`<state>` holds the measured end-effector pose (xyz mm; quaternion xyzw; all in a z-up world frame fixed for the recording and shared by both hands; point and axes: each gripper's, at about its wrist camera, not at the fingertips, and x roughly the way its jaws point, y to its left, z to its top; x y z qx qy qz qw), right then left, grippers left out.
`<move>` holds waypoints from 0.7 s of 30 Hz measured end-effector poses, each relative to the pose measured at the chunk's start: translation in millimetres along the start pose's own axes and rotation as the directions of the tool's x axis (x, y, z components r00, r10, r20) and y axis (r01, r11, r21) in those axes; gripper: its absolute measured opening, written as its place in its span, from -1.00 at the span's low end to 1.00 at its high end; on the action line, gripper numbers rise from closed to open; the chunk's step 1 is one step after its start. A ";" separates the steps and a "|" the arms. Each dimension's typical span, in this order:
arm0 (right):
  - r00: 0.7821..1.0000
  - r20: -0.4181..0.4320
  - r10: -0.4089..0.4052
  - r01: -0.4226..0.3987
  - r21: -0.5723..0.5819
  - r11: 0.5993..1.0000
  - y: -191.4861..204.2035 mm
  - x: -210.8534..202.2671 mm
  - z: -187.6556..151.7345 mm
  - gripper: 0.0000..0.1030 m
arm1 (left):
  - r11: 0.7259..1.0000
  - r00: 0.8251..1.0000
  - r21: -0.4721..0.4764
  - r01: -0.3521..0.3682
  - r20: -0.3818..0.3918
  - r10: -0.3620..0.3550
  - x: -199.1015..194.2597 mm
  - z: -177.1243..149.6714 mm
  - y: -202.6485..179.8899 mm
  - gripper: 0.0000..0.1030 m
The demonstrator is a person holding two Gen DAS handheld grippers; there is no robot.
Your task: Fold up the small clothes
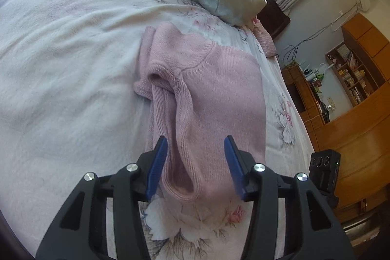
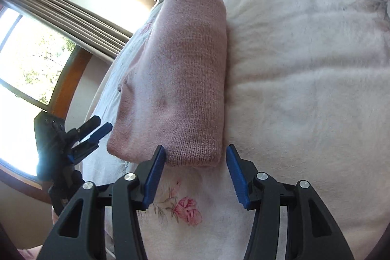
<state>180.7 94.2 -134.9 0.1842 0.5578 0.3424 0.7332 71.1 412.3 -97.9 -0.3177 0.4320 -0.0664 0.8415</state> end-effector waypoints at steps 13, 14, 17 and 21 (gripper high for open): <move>1.000 -0.022 -0.008 0.006 -0.055 0.998 18.4 -1.1 0.1 -0.63 | 0.997 0.992 0.009 -0.078 -0.099 0.079 25.8 -4.2 22.6 -0.87; 0.999 -0.028 -0.020 0.018 -0.058 0.998 17.4 1.9 -0.9 -0.63 | 0.996 0.991 0.016 -0.084 -0.104 0.085 28.9 -5.4 23.5 -0.87; 0.999 -0.039 -0.036 0.034 -0.052 0.998 12.0 7.6 -5.0 -0.63 | 0.996 0.991 0.018 -0.083 -0.103 0.084 34.6 -10.0 28.3 -0.86; 0.997 -0.056 -0.056 0.053 -0.058 0.997 8.3 13.0 -8.1 -0.65 | 0.996 0.992 0.022 -0.082 -0.097 0.084 39.6 -11.8 30.4 -0.82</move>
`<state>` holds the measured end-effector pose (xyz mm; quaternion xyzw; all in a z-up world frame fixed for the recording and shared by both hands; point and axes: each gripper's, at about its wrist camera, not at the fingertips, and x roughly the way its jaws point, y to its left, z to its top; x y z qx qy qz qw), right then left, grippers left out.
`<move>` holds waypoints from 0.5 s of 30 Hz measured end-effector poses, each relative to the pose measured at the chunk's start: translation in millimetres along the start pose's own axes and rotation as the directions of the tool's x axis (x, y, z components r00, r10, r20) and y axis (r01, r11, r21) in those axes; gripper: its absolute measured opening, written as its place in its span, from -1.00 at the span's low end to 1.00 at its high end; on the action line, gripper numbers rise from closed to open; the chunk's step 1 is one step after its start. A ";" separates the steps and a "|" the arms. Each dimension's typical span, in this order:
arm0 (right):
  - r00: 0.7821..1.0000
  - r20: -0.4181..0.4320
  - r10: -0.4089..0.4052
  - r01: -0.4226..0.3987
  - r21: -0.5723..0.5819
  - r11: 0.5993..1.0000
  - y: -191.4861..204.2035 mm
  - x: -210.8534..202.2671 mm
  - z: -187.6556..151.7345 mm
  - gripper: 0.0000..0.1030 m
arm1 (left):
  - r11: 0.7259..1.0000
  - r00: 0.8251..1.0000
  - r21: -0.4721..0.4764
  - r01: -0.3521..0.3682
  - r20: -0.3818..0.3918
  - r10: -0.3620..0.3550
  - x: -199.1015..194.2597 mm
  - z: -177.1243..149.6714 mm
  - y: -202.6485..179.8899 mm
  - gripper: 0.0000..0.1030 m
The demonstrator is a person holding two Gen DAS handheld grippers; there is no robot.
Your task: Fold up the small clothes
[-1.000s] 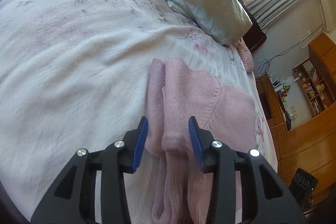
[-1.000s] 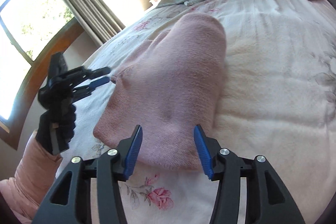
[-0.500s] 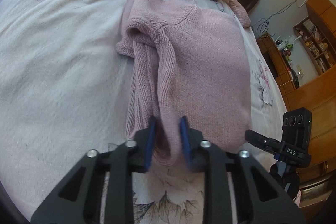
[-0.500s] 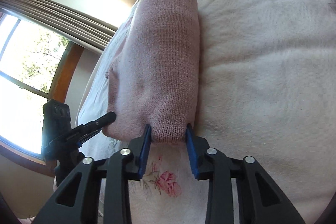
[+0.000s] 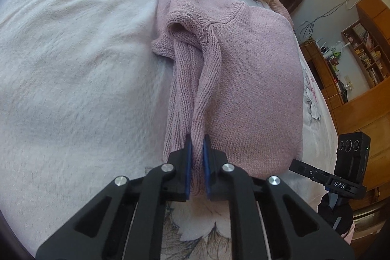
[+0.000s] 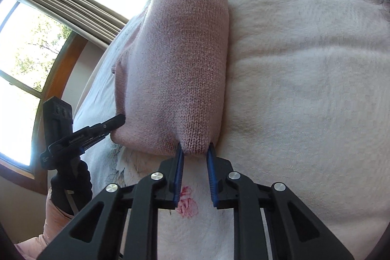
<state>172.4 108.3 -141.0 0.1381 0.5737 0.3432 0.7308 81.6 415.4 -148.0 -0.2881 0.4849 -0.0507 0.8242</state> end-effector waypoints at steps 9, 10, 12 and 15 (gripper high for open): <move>0.997 0.062 -0.046 0.053 -0.104 0.993 25.9 -29.0 9.2 -0.26 | 0.993 0.990 0.052 -0.103 0.101 0.097 -37.5 7.8 -17.0 0.39; 0.996 0.084 -0.042 0.051 -0.111 0.993 27.9 -36.7 12.3 -0.14 | 0.994 0.990 0.054 -0.094 0.113 0.087 -42.6 11.2 -17.0 0.40; 0.992 0.116 -0.044 0.058 -0.127 0.990 31.3 -48.9 18.6 -0.01 | 0.997 0.992 0.025 -0.070 0.106 0.067 -45.5 19.9 -11.9 0.51; 0.989 0.141 -0.050 0.069 -0.134 0.989 32.8 -58.4 29.5 0.06 | 0.998 0.995 -0.023 -0.061 0.076 0.062 -37.7 31.6 -5.2 0.52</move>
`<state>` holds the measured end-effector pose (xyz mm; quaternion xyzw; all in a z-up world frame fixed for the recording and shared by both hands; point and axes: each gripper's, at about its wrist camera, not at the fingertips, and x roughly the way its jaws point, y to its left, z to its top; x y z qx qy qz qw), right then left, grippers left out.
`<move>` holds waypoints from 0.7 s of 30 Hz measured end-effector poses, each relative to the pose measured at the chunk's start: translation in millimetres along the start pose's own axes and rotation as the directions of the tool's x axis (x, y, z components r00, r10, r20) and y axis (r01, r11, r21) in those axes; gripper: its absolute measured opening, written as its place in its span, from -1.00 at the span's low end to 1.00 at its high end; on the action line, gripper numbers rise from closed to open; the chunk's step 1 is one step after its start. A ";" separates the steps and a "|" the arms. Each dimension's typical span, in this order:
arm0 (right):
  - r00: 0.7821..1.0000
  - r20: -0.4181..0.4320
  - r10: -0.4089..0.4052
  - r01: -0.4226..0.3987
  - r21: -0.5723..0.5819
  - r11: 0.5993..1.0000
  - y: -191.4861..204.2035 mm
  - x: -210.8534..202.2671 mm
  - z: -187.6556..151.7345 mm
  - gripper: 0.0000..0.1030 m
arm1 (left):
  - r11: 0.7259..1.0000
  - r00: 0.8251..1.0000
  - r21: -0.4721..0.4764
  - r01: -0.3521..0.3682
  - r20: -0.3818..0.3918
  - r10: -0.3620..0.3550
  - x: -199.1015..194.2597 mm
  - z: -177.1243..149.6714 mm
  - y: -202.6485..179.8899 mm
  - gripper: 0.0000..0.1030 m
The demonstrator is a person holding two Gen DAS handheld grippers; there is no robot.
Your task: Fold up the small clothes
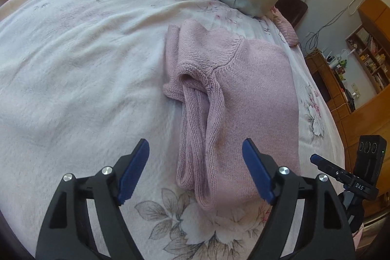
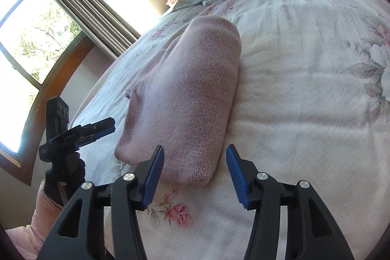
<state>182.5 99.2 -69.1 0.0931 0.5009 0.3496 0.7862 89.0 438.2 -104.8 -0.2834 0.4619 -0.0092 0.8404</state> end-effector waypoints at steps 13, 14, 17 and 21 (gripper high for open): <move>0.997 -0.035 0.075 -0.073 0.047 0.996 -26.4 36.3 25.8 0.23 | 0.980 0.984 -0.118 0.157 -0.065 -0.165 67.4 36.6 13.9 0.52; 0.996 -0.036 0.082 -0.080 0.057 0.995 -28.6 41.0 29.4 0.23 | 0.976 0.980 -0.127 0.176 -0.066 -0.186 71.5 40.2 14.2 0.51; 0.993 -0.042 0.109 -0.105 0.084 0.991 -34.4 56.2 40.8 0.26 | 0.963 0.970 -0.154 0.221 -0.070 -0.233 84.0 49.1 14.6 0.51; 0.990 -0.056 0.128 -0.122 0.102 0.987 -38.9 76.7 54.1 0.44 | 0.963 0.967 -0.150 0.224 -0.086 -0.239 94.2 56.6 11.0 0.51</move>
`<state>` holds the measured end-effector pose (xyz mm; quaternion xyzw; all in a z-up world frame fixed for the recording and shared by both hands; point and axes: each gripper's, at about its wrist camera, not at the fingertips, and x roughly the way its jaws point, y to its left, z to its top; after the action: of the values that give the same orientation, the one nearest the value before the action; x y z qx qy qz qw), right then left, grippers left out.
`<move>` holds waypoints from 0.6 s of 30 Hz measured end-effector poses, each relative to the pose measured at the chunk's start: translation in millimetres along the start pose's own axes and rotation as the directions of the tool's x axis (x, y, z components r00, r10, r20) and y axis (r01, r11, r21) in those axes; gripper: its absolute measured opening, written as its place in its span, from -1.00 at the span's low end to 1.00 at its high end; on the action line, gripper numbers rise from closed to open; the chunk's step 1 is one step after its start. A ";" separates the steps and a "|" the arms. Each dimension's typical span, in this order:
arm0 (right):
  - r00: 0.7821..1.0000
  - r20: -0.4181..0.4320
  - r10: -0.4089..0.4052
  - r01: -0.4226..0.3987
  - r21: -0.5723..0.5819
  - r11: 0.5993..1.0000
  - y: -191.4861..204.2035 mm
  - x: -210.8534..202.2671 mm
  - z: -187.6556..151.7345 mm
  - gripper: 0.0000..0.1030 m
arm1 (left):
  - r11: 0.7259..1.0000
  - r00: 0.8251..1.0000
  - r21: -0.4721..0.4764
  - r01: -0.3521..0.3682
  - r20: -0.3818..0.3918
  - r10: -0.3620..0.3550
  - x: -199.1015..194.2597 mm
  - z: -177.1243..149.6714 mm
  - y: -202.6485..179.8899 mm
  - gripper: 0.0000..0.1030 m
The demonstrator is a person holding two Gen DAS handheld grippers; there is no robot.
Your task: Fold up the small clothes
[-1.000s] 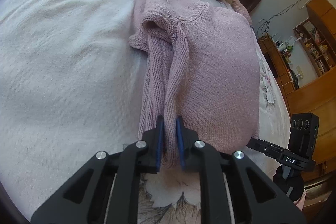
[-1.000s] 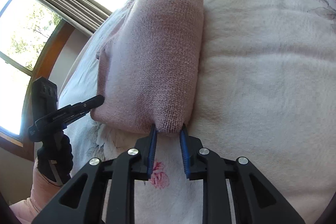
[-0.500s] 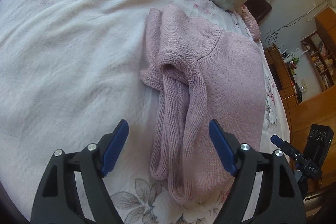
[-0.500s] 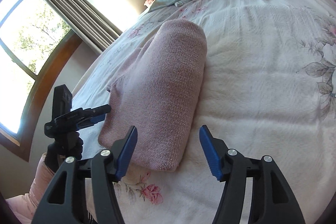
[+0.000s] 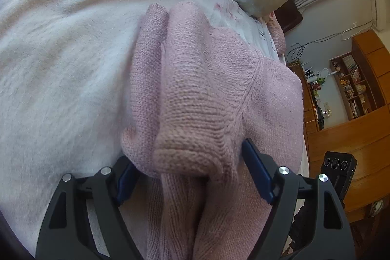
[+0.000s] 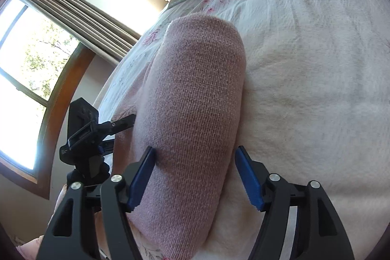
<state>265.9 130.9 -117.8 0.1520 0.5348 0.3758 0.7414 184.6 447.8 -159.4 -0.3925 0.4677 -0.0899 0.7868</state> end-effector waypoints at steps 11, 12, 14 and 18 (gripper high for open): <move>0.988 -0.001 0.151 -0.150 0.110 0.983 -20.6 40.1 8.9 0.61 | 0.983 0.983 -0.031 0.178 -0.027 -0.179 15.1 -4.6 4.1 0.10; 0.988 0.003 0.156 -0.156 0.113 0.981 -20.4 38.5 8.4 0.50 | 0.975 0.977 -0.069 0.211 -0.023 -0.213 15.6 -3.4 10.0 -0.09; 0.984 0.018 0.175 -0.176 0.130 0.976 -20.8 32.9 6.8 0.34 | 0.958 0.964 -0.120 0.262 -0.011 -0.265 15.8 -4.4 16.7 -0.19; 0.982 0.036 0.188 -0.191 0.112 0.975 -13.2 14.3 4.0 0.06 | 0.954 0.959 -0.101 0.282 0.025 -0.281 7.9 -14.5 2.5 -0.26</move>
<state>276.8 133.0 -134.3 0.2493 0.5293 0.4115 0.6989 176.6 437.8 -170.1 -0.4959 0.4070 -0.1746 0.7470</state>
